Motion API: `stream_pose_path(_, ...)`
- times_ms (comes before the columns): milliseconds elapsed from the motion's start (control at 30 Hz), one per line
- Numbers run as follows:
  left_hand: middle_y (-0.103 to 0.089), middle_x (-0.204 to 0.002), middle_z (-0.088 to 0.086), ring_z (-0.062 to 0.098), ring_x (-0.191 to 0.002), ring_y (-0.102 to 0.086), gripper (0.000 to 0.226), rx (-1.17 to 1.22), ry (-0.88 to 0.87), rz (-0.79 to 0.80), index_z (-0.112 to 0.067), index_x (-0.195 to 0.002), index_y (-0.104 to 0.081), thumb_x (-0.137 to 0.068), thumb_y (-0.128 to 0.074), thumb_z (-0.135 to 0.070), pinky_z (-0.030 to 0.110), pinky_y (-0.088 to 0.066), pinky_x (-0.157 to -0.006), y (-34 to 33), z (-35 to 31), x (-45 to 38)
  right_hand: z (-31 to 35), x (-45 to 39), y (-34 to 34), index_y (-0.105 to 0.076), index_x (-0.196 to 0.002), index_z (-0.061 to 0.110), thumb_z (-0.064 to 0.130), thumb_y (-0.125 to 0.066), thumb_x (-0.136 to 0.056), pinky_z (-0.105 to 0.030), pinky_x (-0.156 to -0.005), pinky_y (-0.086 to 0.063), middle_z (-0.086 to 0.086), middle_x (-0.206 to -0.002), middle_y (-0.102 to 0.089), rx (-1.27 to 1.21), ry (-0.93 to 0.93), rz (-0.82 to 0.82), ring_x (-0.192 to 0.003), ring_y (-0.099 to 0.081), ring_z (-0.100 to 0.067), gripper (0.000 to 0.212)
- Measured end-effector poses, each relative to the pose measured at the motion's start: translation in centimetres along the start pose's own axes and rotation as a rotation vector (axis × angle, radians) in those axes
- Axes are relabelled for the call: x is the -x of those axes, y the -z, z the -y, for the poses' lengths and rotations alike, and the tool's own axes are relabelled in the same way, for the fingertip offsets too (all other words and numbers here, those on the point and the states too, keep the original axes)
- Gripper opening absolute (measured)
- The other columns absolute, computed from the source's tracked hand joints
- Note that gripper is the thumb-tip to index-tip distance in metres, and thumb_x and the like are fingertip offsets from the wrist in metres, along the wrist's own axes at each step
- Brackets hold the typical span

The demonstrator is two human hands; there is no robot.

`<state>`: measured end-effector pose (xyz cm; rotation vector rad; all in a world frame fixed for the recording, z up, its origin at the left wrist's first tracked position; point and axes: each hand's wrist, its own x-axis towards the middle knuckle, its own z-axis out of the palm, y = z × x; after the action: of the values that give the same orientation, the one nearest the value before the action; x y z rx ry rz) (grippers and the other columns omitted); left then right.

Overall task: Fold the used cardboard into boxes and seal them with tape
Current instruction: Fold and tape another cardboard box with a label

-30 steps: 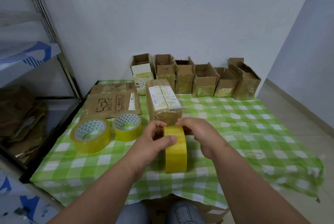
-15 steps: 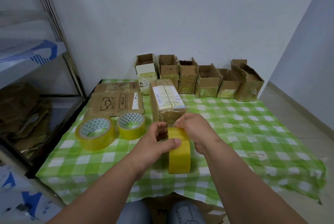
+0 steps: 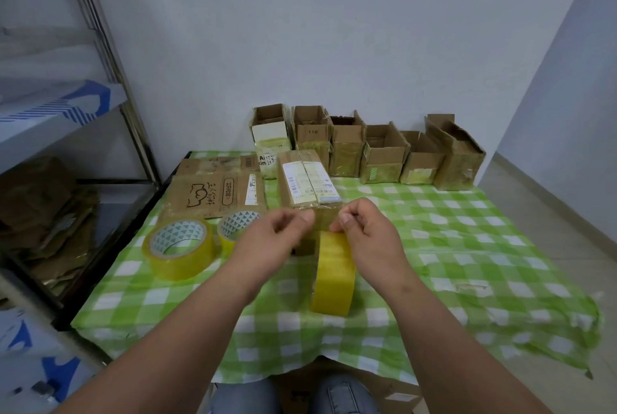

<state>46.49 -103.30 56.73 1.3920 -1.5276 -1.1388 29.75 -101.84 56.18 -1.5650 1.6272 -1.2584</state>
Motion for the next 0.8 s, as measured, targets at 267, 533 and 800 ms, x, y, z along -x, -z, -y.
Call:
stream_pose_path(267,-0.026,-0.159,-0.008,0.020,-0.146,-0.019,0.059,-0.782,-0.305,-0.021,-0.039,-0.148,-0.037,-0.094,-0.059,-0.046,0.042,-0.022,-0.118,-1.0,-2.3,-5.4,-0.8,-1.0,0.4,-0.058,-0.084,0.016,0.016,-0.052,-0.101,-0.025,-0.070,-0.048,0.007,-0.075,-0.071,-0.191,-0.107,-0.045,-0.071,-0.063,-0.002,0.018)
stream_pose_path(533,-0.036,-0.152,-0.006,0.020,-0.140,-0.023,0.060,-0.845,-0.404,0.006,-0.039,-0.142,-0.046,-0.087,-0.068,-0.045,0.044,-0.032,-0.114,-1.9,-0.3,-7.3,-2.0,-1.5,1.3,-0.058,-0.086,0.015,0.014,-0.054,-0.100,-0.013,-0.059,-0.046,0.001,-0.075,-0.070,-0.369,-0.224,-0.108,-0.072,-0.064,-0.005,0.014)
stream_pose_path(800,-0.036,-0.146,-0.008,0.019,-0.136,-0.024,0.070,-0.852,-0.454,0.059,-0.038,-0.143,-0.045,-0.081,-0.077,-0.035,0.040,-0.032,-0.113,-1.2,0.2,-7.8,-2.6,-2.7,0.4,-0.060,-0.077,0.027,0.023,-0.057,-0.099,-0.031,-0.071,-0.045,-0.001,-0.102,-0.063,-0.303,-0.218,-0.120,-0.080,-0.055,-0.015,0.023)
